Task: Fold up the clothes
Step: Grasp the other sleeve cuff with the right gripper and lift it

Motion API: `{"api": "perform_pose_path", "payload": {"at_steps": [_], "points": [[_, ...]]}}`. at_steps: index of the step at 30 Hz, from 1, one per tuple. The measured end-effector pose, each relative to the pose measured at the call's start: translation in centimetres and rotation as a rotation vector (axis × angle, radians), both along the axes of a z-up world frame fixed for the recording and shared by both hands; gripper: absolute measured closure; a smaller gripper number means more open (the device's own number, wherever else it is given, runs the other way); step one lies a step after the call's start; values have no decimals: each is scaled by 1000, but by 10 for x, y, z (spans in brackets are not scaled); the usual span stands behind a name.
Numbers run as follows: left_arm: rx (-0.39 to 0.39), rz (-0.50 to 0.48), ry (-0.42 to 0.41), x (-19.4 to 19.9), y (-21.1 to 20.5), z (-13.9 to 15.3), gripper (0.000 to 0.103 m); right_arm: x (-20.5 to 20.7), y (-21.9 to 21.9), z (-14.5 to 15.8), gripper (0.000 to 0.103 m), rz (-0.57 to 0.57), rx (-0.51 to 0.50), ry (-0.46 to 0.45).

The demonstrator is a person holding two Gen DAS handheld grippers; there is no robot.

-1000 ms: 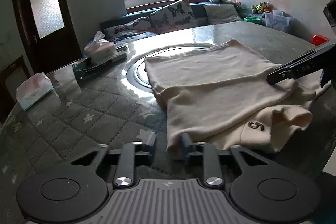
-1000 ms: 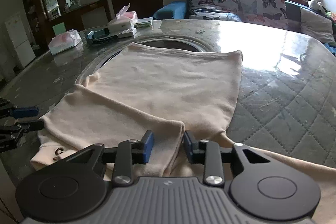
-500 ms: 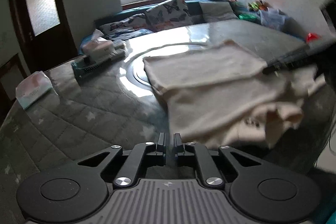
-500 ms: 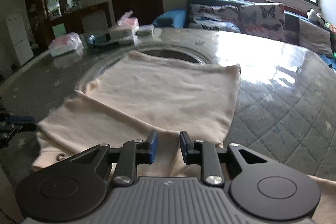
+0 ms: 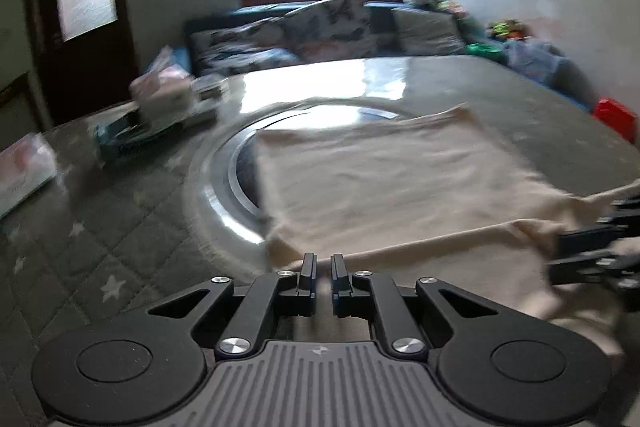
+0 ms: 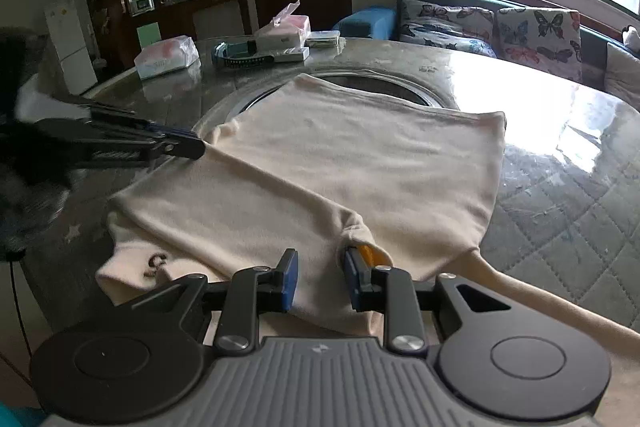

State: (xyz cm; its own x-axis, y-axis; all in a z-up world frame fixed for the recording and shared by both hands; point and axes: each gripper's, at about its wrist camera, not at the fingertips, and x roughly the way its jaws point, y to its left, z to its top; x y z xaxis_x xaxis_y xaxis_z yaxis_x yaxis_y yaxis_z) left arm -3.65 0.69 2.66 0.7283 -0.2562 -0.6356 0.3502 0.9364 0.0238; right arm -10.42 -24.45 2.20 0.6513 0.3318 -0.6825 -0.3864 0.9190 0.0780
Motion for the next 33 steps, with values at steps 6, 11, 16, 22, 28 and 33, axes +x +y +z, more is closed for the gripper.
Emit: {"api": "perform_pose_path", "payload": {"at_steps": [6, 11, 16, 22, 28, 33], "points": [[6, 4, -10, -3, 2, -1, 93, -13, -16, 6, 74, -46, 29, -21], [8, -7, -13, -8, -6, 7, 91, -33, -49, 14, 69, -165, 28, -46], [9, -53, -24, -23, -23, 13, 76, -54, -99, 15, 62, -363, -38, -72], [6, -121, -35, -41, -44, 17, 67, -74, -151, 8, 58, -587, -59, -66], [13, -148, -42, -49, -54, 18, 66, -83, -173, 2, 56, -668, -24, -54], [18, -138, -32, -50, -54, 16, 64, -90, -191, -3, 56, -735, 6, -44]]}}
